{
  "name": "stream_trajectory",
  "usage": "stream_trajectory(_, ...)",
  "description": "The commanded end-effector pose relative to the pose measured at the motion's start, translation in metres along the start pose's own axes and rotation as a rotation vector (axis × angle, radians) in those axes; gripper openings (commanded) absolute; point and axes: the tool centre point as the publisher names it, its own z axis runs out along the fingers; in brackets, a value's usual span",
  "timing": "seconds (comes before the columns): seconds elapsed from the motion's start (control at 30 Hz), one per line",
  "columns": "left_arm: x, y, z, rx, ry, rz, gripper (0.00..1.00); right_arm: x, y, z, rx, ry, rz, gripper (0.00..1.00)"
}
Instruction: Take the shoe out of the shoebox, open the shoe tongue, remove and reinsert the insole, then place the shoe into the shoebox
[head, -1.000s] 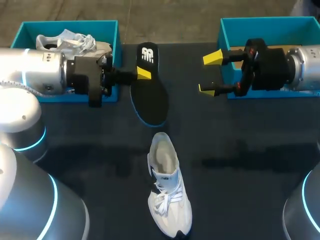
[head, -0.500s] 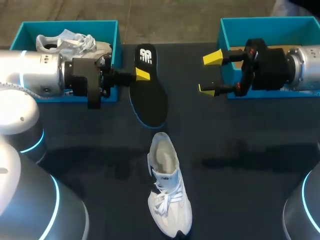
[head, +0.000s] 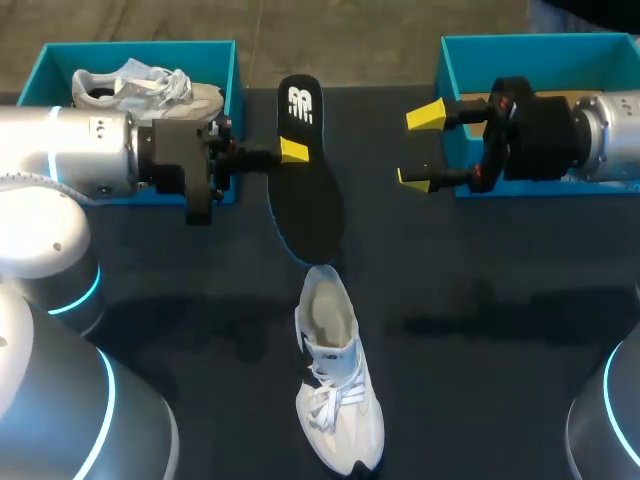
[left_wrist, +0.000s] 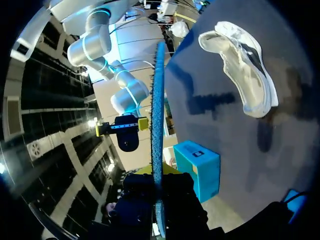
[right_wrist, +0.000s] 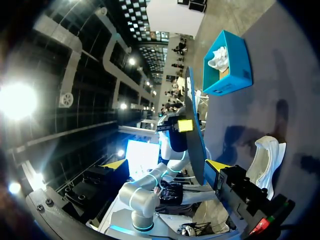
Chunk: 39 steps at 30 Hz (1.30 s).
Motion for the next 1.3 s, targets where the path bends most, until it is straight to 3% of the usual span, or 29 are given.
stream_trajectory(0.03,0.006,-0.006,0.006,-0.024,-0.019,0.024,0.0,-0.001,0.0,0.002,-0.001,0.0,0.0,1.0)
stream_trajectory(0.47,0.009,-0.007,0.004,-0.025,-0.017,0.033,0.0,-0.001,0.0,0.002,-0.001,0.0,0.0,1.0)
stream_trajectory(0.83,0.005,0.011,-0.008,-0.003,-0.07,-0.038,0.0,-0.024,0.01,0.028,0.05,-0.02,-0.082,1.0)
stream_trajectory(1.3,0.008,0.014,-0.007,0.004,-0.098,-0.05,0.0,-0.045,0.011,0.055,0.143,-0.021,-0.156,1.0)
